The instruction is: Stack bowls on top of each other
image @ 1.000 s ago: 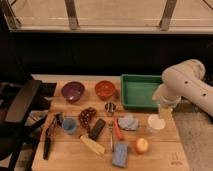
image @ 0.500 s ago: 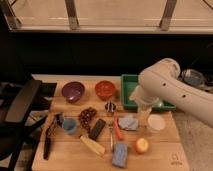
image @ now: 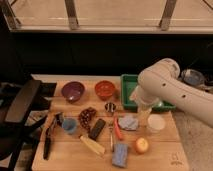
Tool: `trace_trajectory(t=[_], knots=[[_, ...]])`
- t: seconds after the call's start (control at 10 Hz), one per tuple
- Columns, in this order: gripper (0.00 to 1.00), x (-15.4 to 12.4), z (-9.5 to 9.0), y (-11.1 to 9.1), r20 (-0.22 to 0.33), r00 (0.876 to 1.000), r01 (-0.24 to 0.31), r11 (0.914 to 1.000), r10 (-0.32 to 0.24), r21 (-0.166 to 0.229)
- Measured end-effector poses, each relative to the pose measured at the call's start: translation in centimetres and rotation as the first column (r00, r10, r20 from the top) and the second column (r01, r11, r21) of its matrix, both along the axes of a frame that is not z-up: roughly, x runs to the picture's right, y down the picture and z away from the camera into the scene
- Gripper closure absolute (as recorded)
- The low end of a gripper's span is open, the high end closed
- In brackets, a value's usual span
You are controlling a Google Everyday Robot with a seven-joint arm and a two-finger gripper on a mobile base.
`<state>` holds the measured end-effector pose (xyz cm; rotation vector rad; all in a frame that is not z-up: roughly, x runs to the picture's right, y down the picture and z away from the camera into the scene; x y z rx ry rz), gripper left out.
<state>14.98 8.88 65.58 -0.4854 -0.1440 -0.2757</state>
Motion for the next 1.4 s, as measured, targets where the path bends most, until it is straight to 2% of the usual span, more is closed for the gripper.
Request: trace_trajectory(t=[0.3,0.4,0.5,0.8,1.0,1.4], knots=[[0.35,-2.6,1.5,-2.6,0.008,1.000,0.027,0.9994,-0.028,0.021],[0.35,-4.9,2.7,-4.0,0.023,0.999,0.048,0.9985,-0.049,0.028],[0.35,-6.4,3.3,-4.6,0.033,0.998,0.061,0.9976,-0.062,0.031],[0.35,-14.3,5.8,-7.1,0.115,0.986,0.114,0.9928,-0.118,0.036],[0.35,-18.1,6.3,-7.6,0.163,0.976,0.140,0.9892,-0.145,0.043],[0.35,-18.2,6.3,-7.6,0.164,0.975,0.141,0.9890,-0.147,0.043]])
